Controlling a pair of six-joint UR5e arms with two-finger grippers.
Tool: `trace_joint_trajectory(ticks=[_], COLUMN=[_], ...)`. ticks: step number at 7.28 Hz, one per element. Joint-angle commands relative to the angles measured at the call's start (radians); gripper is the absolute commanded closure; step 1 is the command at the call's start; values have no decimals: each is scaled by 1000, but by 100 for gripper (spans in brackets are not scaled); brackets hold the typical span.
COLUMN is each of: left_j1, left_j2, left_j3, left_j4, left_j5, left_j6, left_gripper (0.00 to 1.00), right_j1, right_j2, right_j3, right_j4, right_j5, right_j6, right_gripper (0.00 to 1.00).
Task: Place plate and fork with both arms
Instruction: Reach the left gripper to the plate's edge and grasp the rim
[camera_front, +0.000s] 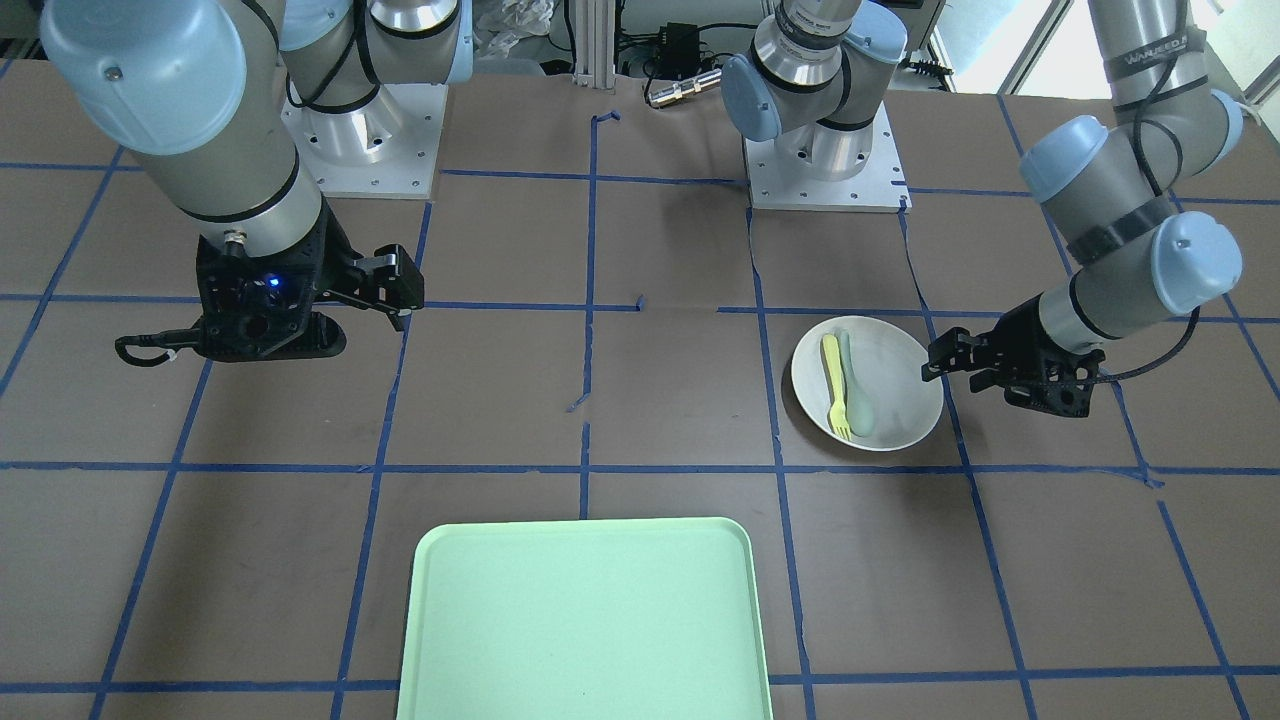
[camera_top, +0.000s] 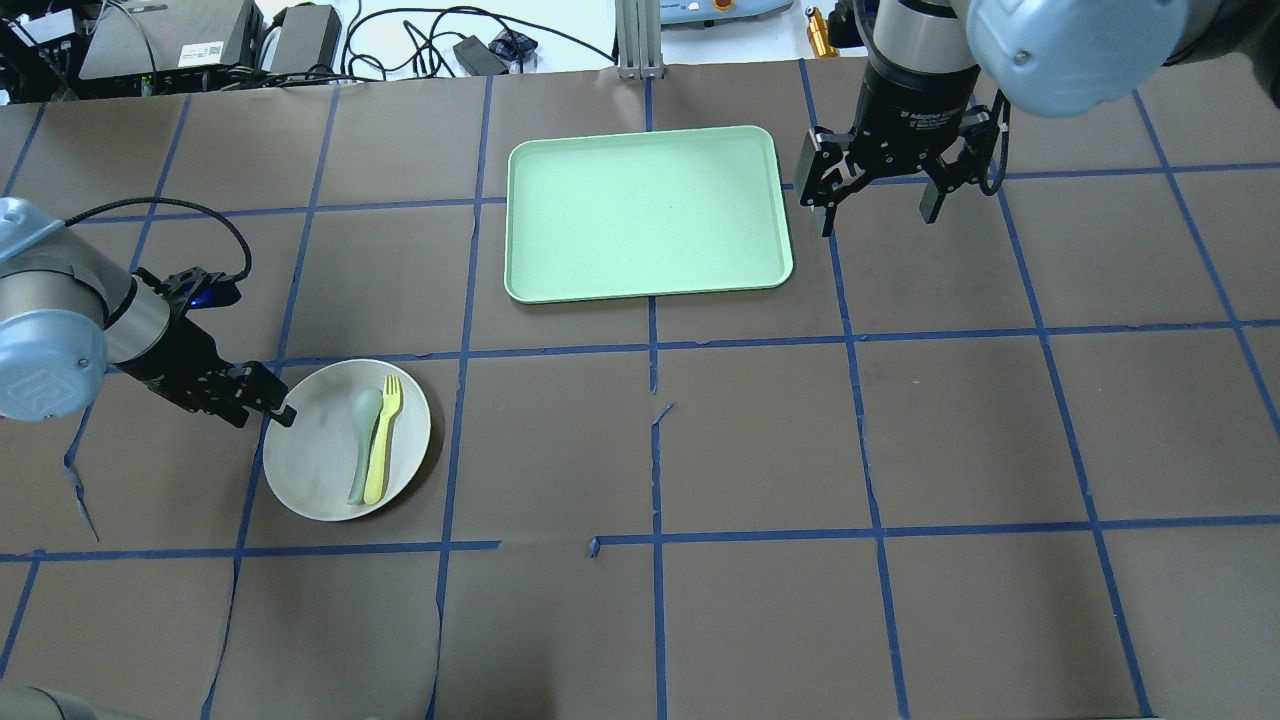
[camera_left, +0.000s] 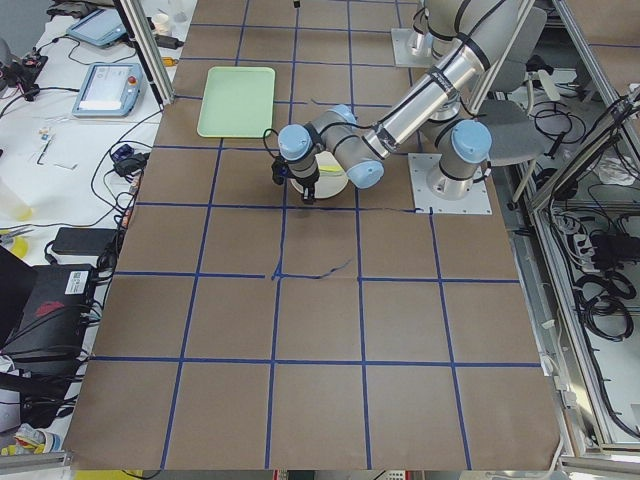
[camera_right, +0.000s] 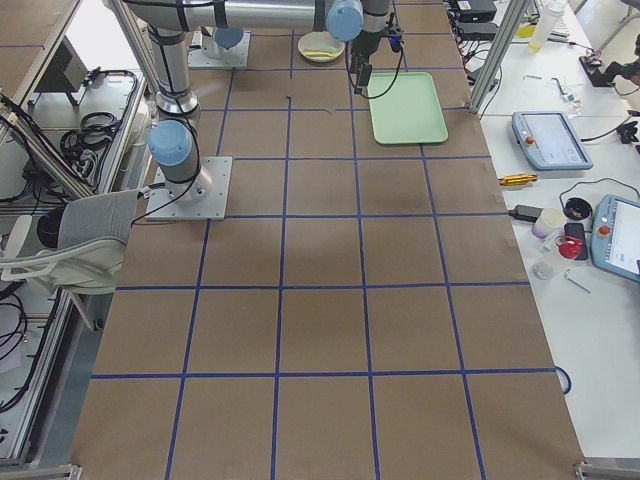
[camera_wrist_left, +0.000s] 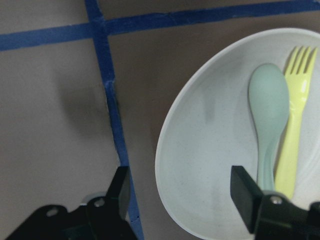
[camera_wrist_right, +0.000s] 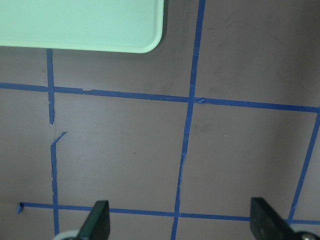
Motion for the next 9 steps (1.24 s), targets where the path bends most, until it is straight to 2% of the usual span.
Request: trace_joint_trajectory(ticks=[1, 2, 3, 4, 7, 8, 9], left_j1=[5, 5, 5, 5, 3, 0, -3], left_j2=[-44, -48, -50, -53, -55, -51, -50], left_j3=[-4, -6, -6, 2, 51, 103, 185], left_j4=[9, 6, 1, 1, -40, -107, -225], left_j5=[7, 8, 36, 76, 81, 67, 3], left_j6=[29, 41, 41, 43, 33, 26, 4], left_gripper=[40, 59, 72, 100, 100, 100, 100], right_j1=[0, 0, 1, 0, 0, 0, 1], right_j2=[0, 0, 0, 0, 0, 0, 0], right_j3=[7, 7, 7, 7, 6, 6, 6], right_j4=[-12, -14, -14, -15, -15, -15, -15], right_j5=[7, 12, 10, 10, 10, 6, 4], right_j6=[0, 0, 0, 0, 0, 0, -1], right_gripper=[0, 0, 0, 0, 0, 0, 0])
